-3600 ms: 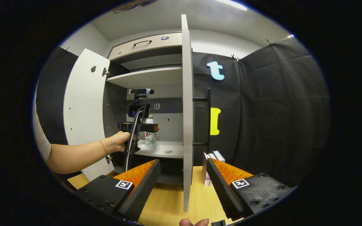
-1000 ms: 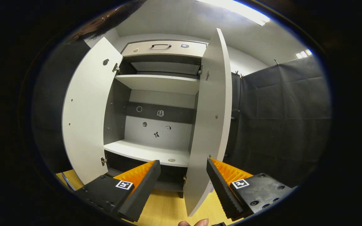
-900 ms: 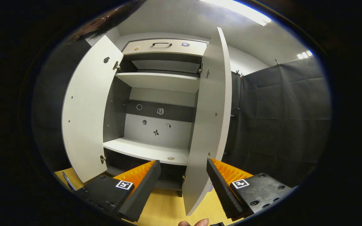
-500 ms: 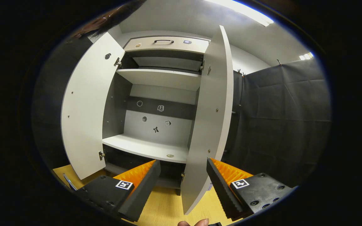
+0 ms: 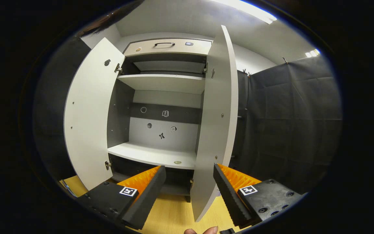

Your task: Grasp the bottle in the cabinet with the left hand and place it on the coaster, then close the right door with the right hand and the left door with the left hand.

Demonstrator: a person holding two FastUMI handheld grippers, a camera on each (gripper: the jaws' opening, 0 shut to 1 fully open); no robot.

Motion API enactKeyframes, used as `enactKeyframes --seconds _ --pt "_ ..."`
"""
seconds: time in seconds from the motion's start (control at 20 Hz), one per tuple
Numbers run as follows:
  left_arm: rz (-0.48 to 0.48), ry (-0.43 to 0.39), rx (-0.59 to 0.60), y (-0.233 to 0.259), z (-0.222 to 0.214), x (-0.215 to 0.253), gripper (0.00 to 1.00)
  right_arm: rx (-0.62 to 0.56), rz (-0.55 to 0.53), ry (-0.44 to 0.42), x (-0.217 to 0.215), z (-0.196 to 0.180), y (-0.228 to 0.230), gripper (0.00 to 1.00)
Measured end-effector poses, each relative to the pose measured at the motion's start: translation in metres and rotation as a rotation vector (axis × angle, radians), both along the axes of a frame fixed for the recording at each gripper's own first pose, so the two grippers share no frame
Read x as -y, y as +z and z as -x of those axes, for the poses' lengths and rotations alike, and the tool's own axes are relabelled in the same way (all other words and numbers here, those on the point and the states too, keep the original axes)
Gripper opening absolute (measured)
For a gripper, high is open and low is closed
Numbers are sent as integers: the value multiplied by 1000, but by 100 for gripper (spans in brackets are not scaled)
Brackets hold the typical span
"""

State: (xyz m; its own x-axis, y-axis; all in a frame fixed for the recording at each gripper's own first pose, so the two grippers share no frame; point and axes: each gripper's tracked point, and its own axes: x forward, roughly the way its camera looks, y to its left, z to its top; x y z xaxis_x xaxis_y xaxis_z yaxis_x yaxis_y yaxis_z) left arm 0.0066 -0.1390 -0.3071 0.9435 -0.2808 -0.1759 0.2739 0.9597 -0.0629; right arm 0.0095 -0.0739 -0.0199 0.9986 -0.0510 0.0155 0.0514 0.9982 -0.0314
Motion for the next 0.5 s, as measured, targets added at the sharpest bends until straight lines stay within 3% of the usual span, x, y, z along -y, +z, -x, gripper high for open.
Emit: enactKeyframes --seconds 0.3,0.5 --pt "98 55 -19 100 16 -49 98 -34 -44 -27 19 6 7 98" --pt "94 122 76 183 18 -99 98 -50 -68 -42 37 13 13 98"
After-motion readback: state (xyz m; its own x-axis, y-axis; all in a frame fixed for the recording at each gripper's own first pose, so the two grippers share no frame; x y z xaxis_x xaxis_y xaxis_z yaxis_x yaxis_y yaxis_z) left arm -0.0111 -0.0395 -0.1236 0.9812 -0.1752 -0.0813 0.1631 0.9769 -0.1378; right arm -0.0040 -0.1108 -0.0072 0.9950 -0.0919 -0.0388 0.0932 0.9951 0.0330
